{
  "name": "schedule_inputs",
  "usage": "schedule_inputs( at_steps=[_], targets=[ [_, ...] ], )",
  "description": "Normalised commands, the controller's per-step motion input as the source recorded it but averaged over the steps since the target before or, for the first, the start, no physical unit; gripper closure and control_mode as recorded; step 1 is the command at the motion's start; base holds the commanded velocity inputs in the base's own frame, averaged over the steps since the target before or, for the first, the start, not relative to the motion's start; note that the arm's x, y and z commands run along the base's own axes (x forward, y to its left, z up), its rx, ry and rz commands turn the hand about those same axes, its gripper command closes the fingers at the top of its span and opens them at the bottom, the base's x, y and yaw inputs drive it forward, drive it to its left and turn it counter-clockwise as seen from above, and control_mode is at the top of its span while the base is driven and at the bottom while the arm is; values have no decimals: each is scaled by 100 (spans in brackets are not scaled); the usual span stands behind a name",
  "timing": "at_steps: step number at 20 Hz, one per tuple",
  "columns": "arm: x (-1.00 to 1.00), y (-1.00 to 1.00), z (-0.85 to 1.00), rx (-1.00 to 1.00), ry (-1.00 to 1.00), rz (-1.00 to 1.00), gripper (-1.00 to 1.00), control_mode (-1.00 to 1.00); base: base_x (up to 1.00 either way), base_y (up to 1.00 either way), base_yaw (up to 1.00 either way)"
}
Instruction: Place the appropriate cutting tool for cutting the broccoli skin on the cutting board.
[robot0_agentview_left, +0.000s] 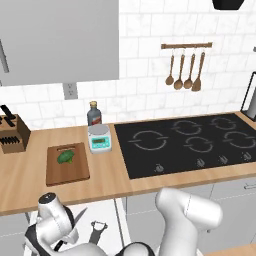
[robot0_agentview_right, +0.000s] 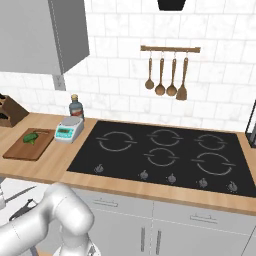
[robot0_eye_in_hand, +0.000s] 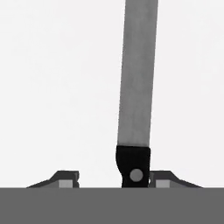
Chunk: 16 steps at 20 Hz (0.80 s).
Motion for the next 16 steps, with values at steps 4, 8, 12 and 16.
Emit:
schedule_inputs(
  at_steps=[4,8,12,16],
  targets=[
    [-42,-14,-30,0,0,0,100,-100,0,0,0],
    [-52,-49,-27,4,0,0,100,-100,0,0,0],
    [-57,-53,-12,8,0,-4,100,-100,0,0,0],
    [-54,-37,4,9,0,-15,100,-100,0,0,0]
  ],
)
